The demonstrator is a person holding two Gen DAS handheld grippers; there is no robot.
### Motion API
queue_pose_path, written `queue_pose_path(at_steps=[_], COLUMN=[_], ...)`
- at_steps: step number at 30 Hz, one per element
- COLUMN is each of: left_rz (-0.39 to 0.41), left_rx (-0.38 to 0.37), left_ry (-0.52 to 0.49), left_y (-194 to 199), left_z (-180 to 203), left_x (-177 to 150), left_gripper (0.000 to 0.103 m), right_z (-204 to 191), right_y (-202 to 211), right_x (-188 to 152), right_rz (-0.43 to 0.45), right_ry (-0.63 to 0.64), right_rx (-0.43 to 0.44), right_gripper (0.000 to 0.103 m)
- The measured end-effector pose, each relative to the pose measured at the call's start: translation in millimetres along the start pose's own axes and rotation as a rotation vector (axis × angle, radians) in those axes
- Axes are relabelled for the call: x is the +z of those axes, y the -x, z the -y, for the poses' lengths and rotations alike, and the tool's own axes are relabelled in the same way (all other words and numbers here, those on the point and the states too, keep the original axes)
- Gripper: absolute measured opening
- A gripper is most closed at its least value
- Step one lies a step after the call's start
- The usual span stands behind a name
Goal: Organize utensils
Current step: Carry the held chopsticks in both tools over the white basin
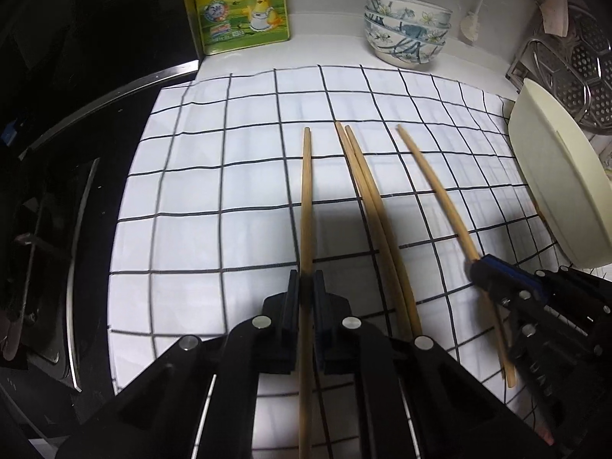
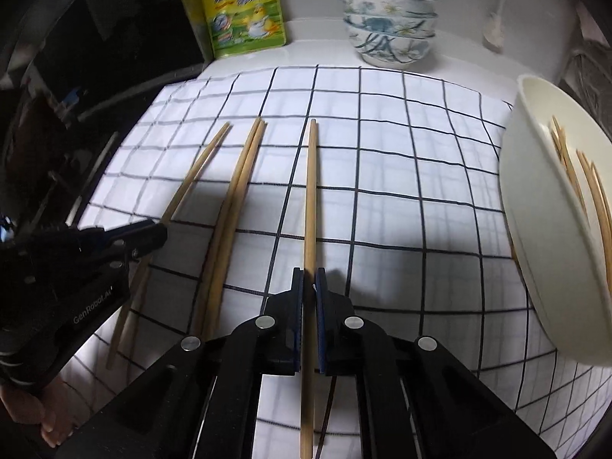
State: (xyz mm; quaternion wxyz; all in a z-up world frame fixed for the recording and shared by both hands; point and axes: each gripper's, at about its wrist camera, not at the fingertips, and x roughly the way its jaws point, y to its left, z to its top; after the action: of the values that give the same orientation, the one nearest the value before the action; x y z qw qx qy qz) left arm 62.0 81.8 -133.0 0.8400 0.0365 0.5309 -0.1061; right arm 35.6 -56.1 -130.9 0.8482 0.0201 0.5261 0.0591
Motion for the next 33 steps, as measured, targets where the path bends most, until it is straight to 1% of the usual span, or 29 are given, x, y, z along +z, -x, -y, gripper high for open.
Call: queue_pose_path(at_steps=[6,10,13,16,24,28,33], left_rz=[0.023,0.078,0.106,0.132,0.167,0.174,0.178], left_rx=[-0.003,-0.018,-0.045,-0.073,-0.147,-0.171,-0.176], left_ry=[-0.012,-0.031,-0.049,-0.080,-0.180,-0.224,-0.276], left_y=[30,56,71,81,91,88,79], left_z=[7,25,49,78,166,210,257], left_x=[2,14,27,40,72,86,102], left_gripper=[0.007,0.007,0.007,0.007,0.007,0.007,0.007], right_z=[6,17,33,56,144,182,232], right_y=[35,65,86,105,141,148,144], right_x=[3,5,7,10,8,5,0], right_rz=[0.041,0.090,0.118,0.152,0.220,0.231,0.220], right_ry=[-0.027,-0.043,-0.054,-0.076,-0.203,-0.242,-0.299], right_rx=[0.041,0.058,0.048,0.025,-0.040,-0.067,-0.071], right_gripper=[0.006,0.006,0.006,0.006,0.006,0.006,0.006])
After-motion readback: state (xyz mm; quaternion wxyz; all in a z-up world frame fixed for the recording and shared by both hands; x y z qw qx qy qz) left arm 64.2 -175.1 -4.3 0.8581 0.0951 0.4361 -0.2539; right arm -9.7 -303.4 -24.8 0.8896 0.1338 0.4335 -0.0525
